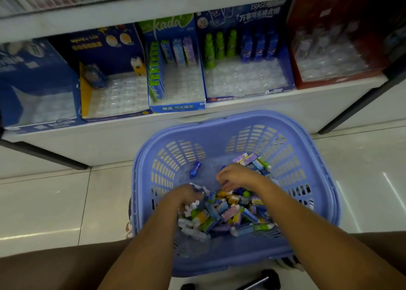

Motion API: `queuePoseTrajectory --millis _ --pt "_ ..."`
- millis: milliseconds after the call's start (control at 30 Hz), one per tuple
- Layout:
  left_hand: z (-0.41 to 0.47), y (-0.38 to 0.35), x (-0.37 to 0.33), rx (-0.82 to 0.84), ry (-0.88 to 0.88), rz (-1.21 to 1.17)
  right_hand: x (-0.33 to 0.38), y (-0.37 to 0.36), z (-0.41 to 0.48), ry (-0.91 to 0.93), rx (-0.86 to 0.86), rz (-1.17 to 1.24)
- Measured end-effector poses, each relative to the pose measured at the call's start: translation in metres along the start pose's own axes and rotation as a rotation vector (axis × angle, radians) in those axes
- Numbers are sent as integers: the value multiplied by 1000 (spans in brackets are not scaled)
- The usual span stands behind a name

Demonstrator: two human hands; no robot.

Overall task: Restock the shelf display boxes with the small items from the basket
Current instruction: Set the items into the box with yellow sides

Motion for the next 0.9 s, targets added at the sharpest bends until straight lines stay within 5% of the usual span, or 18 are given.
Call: queuePoseTrajectory --millis 100,333,633,900 --pt "-32 32 -11 30 -75 -310 17 -10 -13 27 21 166" --pt "-108 121 -15 -181 -316 -425 124 -35 -65 481 53 470" --pt "-202 199 19 -532 -550 -577 242 -76 -124 776 75 421" --pt "-230 239 139 -1010 -416 -1130 343 -151 -121 961 27 222"
Point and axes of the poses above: each hand's wrist, its own z-axis towards the middle knuckle, its own y-axis out of the back of the hand, x = y × z, the point moved 8 cm from there along z, towards the middle knuckle, and after that the axes turned 10 degrees about z, right-handed, at the moved point
